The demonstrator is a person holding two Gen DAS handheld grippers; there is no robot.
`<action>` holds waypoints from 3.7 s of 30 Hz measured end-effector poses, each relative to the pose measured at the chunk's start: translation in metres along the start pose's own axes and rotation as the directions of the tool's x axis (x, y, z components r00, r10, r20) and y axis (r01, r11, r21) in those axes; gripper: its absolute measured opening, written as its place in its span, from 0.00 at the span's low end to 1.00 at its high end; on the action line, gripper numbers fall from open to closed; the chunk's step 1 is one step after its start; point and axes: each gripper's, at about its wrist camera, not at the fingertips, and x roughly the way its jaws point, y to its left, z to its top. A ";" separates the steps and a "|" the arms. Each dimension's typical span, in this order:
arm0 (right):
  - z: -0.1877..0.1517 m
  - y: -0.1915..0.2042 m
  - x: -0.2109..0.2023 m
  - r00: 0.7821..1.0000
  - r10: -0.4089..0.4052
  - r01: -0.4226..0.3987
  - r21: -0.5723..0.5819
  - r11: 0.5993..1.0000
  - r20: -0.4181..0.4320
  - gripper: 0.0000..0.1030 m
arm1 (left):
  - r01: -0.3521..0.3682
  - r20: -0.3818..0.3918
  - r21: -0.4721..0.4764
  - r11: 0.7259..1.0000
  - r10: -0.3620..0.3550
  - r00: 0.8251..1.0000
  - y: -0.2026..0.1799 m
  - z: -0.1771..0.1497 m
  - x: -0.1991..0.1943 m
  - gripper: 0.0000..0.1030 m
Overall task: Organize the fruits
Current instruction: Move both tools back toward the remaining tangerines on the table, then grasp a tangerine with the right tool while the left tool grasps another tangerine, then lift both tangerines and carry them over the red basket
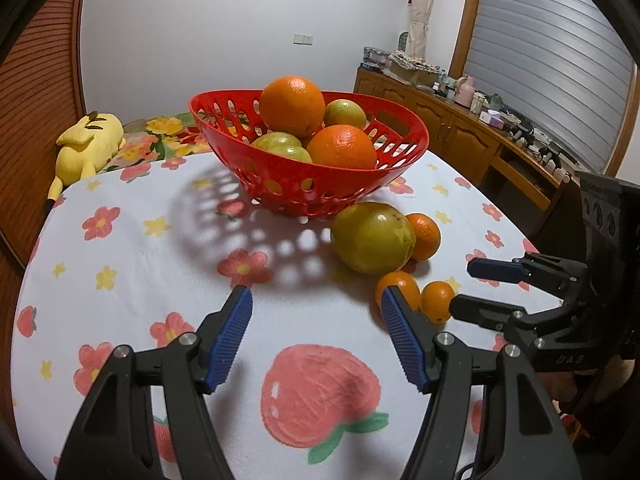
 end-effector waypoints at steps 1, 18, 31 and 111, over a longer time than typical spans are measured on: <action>-0.001 0.001 0.002 1.000 0.002 -0.002 -0.001 1.000 -0.007 0.64 | 0.000 -0.001 -0.002 1.000 0.000 1.000 0.001 -0.001 0.000 0.65; -0.002 0.009 0.026 0.997 0.022 -0.023 -0.018 1.000 -0.075 0.48 | 0.013 -0.020 -0.025 1.000 -0.013 1.000 0.005 -0.004 0.011 0.65; -0.007 -0.001 0.017 0.998 0.016 -0.017 -0.010 1.000 -0.062 0.33 | 0.048 -0.048 -0.014 0.999 -0.048 0.998 -0.009 0.000 0.024 0.65; 0.056 -0.005 -0.048 0.991 -0.016 0.029 -0.105 0.994 0.131 0.33 | 0.020 0.086 0.047 0.999 -0.024 0.996 -0.007 0.059 -0.020 0.32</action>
